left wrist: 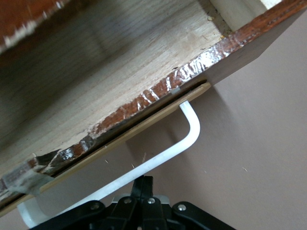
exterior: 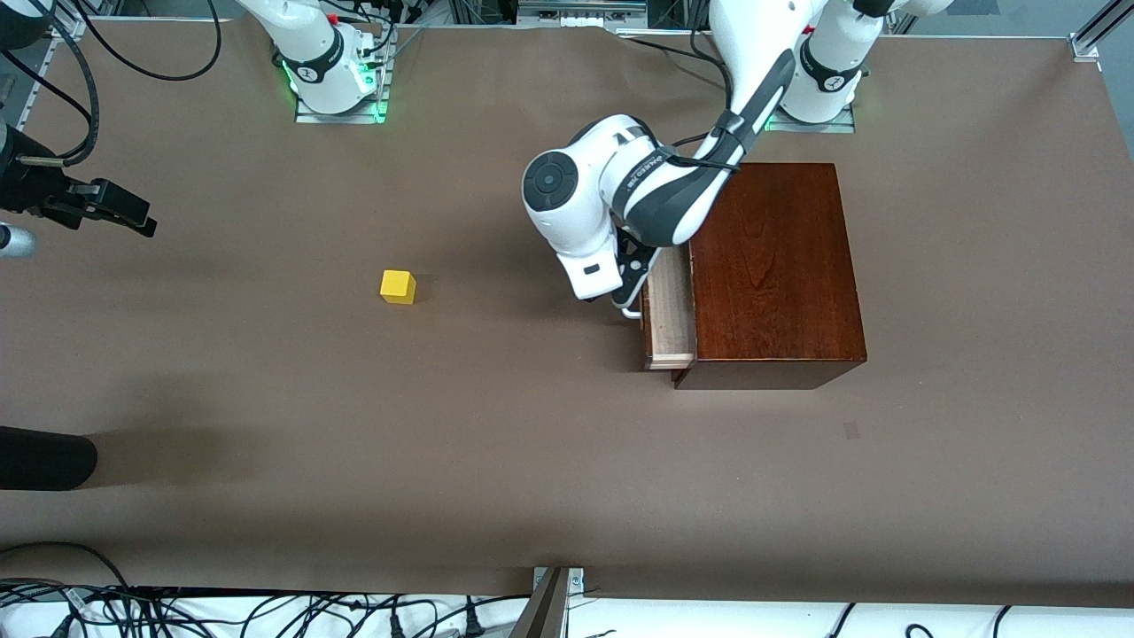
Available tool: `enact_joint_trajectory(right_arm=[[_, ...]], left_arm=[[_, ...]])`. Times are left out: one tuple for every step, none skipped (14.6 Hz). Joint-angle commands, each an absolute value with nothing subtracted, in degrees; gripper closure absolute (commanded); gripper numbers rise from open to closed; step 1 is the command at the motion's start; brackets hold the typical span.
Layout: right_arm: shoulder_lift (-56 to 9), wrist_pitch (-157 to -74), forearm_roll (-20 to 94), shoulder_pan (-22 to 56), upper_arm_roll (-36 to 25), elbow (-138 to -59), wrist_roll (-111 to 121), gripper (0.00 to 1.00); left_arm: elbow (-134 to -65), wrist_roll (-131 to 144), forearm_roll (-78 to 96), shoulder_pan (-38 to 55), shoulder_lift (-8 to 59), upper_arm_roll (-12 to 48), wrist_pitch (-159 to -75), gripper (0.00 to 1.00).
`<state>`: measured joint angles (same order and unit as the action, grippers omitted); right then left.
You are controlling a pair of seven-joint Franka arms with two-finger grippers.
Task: Open drawer, take yellow block, close drawer
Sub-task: 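Push the drawer shut into the box with the left gripper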
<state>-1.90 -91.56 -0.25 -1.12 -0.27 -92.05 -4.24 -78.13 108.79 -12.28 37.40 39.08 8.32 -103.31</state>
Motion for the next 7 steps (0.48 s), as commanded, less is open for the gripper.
enact_joint_trajectory(right_arm=[[-2.64, -91.14, -0.09, -1.93, 0.53, -90.44, -4.13, 0.0], [-2.64, -91.14, -0.09, -1.93, 0.53, -90.44, -4.13, 0.0], [-2.64, -91.14, -0.09, -1.93, 0.53, -90.44, -4.13, 0.0], [-2.64, -91.14, -0.09, -1.93, 0.53, -90.44, -4.13, 0.0], [-2.64, -91.14, -0.09, -1.93, 0.53, -90.44, -4.13, 0.0], [-2.64, -91.14, -0.09, -1.93, 0.53, -90.44, -4.13, 0.0], [-2.64, -91.14, -0.09, -1.93, 0.53, -90.44, -4.13, 0.0]], left_arm=[[-84.63, 105.56, -12.66, 35.42, 33.67, 8.26, -102.92, 1.0], [-85.33, 105.03, -12.66, 35.16, 33.23, 8.17, -102.92, 1.0], [-86.12, 104.59, -12.66, 34.9, 32.7, 8.26, -103.01, 1.0], [-86.92, 103.98, -12.66, 34.28, 32.17, 8.17, -103.18, 1.0], [-87.62, 103.19, -12.66, 33.67, 31.82, 8.35, -103.27, 1.0], [-87.89, 102.4, -12.66, 33.05, 31.38, 8.35, -103.27, 1.0], [-88.33, 101.7, -12.66, 32.61, 31.12, 8.44, -103.27, 1.0]])
